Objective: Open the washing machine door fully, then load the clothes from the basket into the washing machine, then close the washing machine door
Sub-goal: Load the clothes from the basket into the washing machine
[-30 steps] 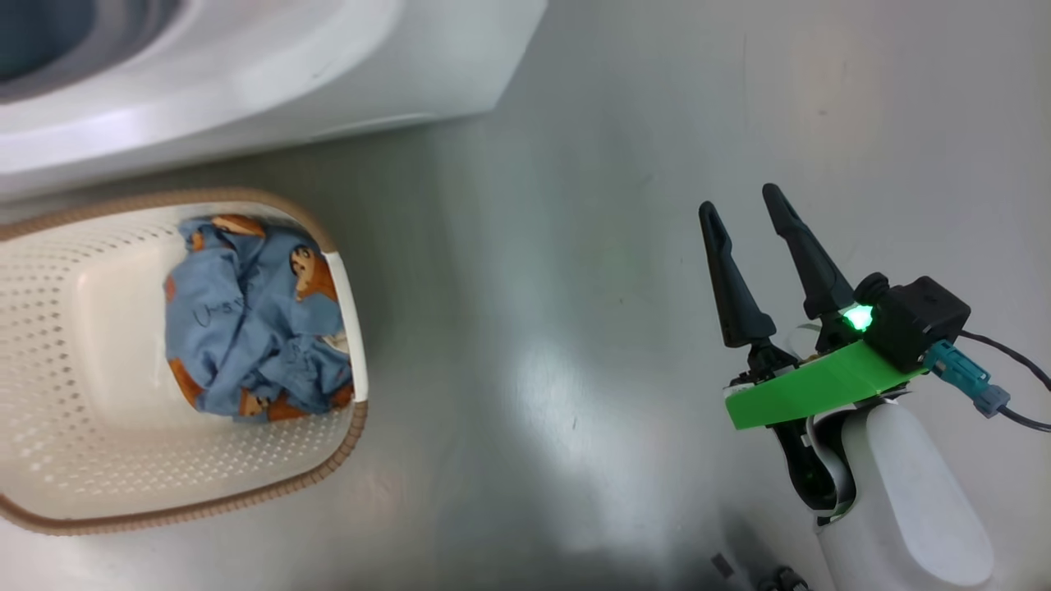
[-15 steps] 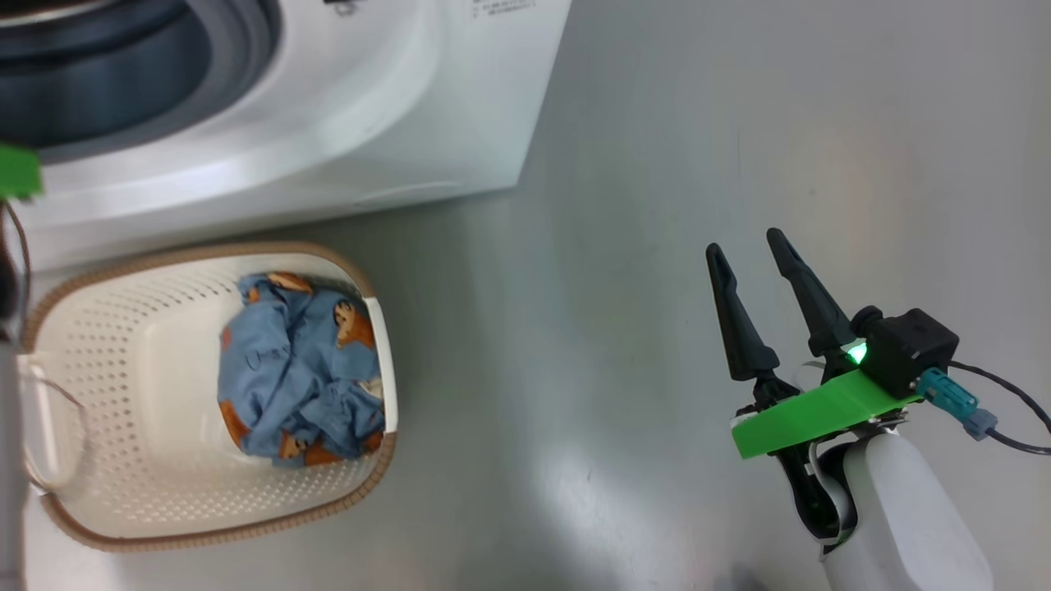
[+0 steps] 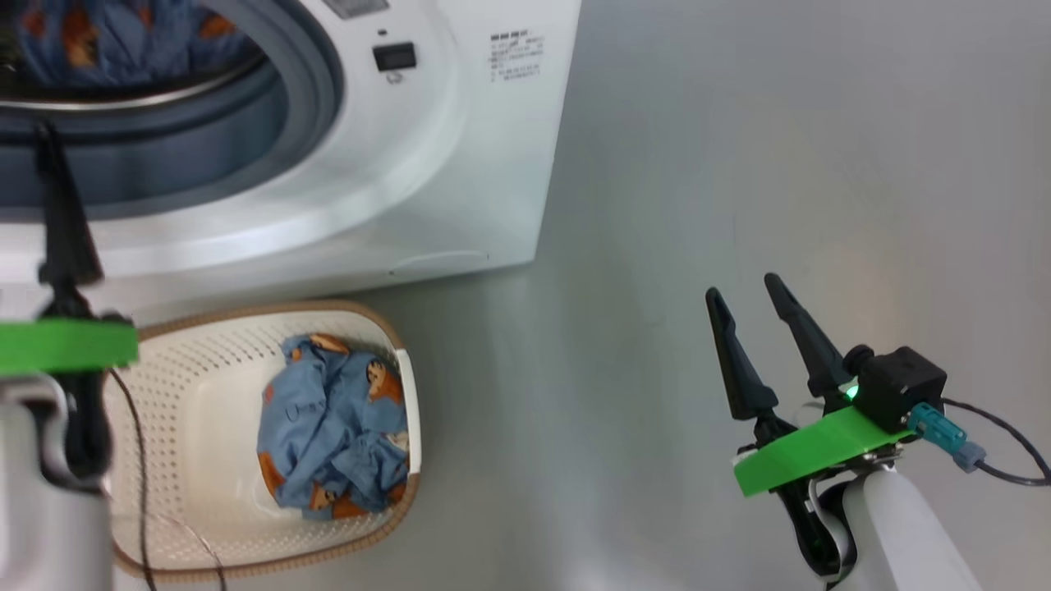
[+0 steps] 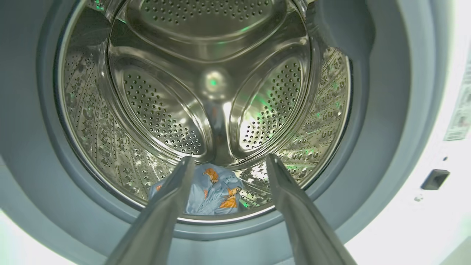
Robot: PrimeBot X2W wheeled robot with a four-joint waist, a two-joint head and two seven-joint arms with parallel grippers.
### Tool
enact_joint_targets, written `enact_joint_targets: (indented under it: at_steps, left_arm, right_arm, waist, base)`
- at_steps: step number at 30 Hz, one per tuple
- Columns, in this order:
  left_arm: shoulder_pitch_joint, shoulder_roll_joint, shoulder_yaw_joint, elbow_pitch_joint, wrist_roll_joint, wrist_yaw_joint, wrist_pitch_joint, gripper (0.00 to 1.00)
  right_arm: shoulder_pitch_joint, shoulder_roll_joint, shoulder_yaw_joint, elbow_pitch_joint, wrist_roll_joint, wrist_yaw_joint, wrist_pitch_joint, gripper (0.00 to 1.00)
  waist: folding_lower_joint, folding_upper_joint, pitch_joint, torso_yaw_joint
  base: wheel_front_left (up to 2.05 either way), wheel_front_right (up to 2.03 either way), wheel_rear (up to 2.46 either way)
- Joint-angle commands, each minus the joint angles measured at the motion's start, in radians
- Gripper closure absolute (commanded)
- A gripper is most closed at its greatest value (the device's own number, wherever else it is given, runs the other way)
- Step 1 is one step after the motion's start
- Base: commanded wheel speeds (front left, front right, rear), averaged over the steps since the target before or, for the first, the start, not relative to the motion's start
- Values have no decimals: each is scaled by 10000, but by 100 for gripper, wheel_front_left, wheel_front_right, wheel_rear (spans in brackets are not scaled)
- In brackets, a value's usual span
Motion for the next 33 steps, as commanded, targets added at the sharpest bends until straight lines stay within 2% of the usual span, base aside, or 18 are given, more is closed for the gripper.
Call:
enact_joint_targets:
  at_steps: [1,13,20,26,33]
  left_arm:
    - [351,211,456,-432,80,77,-39,0]
    - [3293,-796,1075,-1651,1411,113,-40,0]
    - [4943,-1337,1572,-2285,1834,209,-40,0]
    - [5925,-1590,1840,-2684,1829,420,-40,0]
    - [6588,-1644,1682,-2922,2121,571,-40,0]
  right_arm:
    - [293,76,228,-182,-200,62,-49,0]
    - [630,76,368,38,-237,62,-49,0]
    - [992,76,422,105,-302,62,-49,0]
    - [1159,76,512,200,-421,62,-49,0]
    - [1327,76,526,199,-451,62,-49,0]
  waist:
    - [1,0,-481,71]
    - [1,0,-1777,-29]
    - [1,0,-2512,-53]
    - [1,0,-3028,-31]
    - [1,0,-3341,-13]
  base:
    - [0,0,0]
    - [0,0,0]
    - [0,0,0]
    - [0,0,0]
    - [0,0,0]
